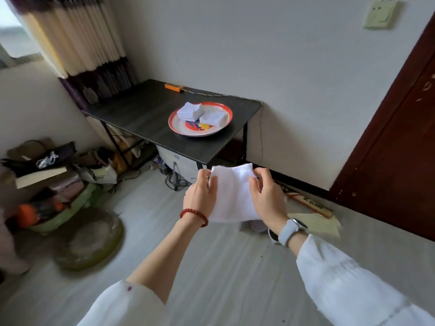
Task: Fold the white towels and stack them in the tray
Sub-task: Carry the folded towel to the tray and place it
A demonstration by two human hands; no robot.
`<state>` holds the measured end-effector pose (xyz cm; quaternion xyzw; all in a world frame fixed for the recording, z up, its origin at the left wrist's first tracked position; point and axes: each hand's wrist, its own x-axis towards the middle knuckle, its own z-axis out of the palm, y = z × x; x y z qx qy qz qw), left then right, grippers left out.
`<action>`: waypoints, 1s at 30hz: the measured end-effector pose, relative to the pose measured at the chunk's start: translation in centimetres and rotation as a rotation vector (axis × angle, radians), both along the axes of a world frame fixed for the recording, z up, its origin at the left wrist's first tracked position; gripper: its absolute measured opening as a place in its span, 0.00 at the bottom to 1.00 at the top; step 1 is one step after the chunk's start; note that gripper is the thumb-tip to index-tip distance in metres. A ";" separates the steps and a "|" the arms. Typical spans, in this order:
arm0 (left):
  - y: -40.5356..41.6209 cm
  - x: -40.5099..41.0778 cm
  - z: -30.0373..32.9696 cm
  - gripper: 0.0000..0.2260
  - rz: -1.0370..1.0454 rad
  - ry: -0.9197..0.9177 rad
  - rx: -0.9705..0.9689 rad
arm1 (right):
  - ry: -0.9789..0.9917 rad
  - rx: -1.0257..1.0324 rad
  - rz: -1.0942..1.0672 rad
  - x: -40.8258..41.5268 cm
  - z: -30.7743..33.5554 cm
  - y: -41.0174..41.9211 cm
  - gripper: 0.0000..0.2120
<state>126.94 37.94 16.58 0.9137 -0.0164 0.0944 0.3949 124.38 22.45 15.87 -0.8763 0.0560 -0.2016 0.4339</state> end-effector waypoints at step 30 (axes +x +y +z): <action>6.2 71.6 -8.5 0.13 -0.256 0.392 0.166 | 0.207 0.076 -0.224 68.0 -12.0 7.2 0.09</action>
